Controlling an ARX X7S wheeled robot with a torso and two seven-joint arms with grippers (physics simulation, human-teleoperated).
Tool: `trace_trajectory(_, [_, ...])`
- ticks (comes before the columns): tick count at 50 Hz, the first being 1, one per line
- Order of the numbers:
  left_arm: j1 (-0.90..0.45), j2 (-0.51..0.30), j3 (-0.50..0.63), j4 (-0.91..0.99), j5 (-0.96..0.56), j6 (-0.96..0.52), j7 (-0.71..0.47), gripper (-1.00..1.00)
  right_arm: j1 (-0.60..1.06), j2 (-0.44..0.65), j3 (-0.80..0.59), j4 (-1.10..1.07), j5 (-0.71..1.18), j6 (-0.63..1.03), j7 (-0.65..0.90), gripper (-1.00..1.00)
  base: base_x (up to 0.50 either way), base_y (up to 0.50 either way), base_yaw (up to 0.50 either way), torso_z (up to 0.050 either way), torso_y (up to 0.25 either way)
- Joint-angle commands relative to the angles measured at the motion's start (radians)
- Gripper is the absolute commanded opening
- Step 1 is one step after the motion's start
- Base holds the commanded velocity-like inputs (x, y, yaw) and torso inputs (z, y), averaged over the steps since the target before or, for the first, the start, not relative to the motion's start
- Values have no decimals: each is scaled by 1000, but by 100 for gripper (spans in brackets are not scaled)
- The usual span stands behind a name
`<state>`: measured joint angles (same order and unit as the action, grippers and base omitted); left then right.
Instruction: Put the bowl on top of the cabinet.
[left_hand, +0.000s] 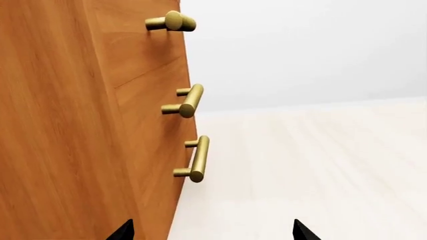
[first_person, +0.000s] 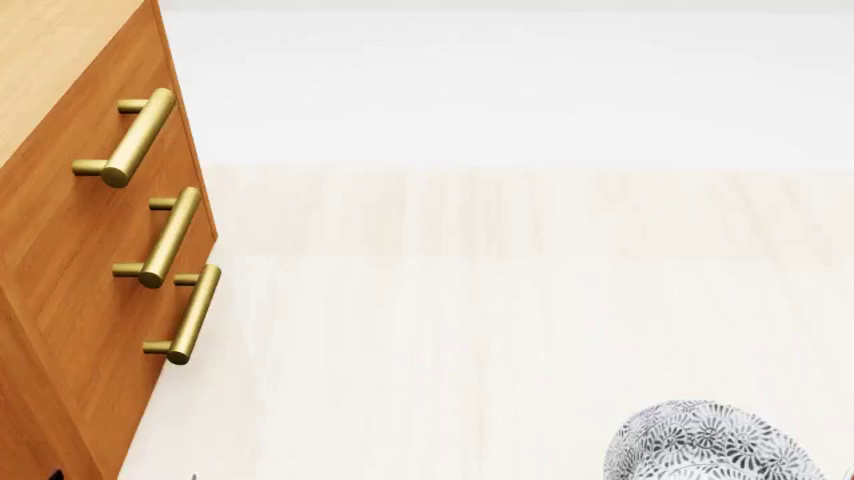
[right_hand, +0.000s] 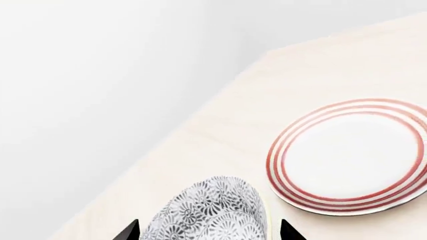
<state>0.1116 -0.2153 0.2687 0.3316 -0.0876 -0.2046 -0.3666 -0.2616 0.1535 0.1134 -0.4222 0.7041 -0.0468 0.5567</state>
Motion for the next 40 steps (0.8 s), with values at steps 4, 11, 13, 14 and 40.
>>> trace_trajectory(4, [3, -10, 9, 0, -1, 18, -9, 100, 18, 14, 13, 29, 84, 19, 12, 100, 0, 0, 0, 0, 0])
trace_trajectory(11, [6, -16, 14, -5, -5, 43, -5, 100, 19, 14, 16, 35, 102, 14, 15, 100, 0, 0, 0, 0, 0])
trace_trajectory(13, [6, -17, 14, -5, -9, 45, -4, 100, 21, 17, 16, 38, 105, 16, 16, 100, 0, 0, 0, 0, 0])
trace_trajectory(14, [6, -17, 13, -5, -11, 46, -4, 100, 21, 19, 16, 38, 112, 19, 16, 100, 0, 0, 0, 0, 0])
trace_trajectory(40, [2, -27, 26, -13, -18, 57, -14, 100, 99, 50, 6, 118, 169, 101, 87, 100, 0, 0, 0, 0, 0])
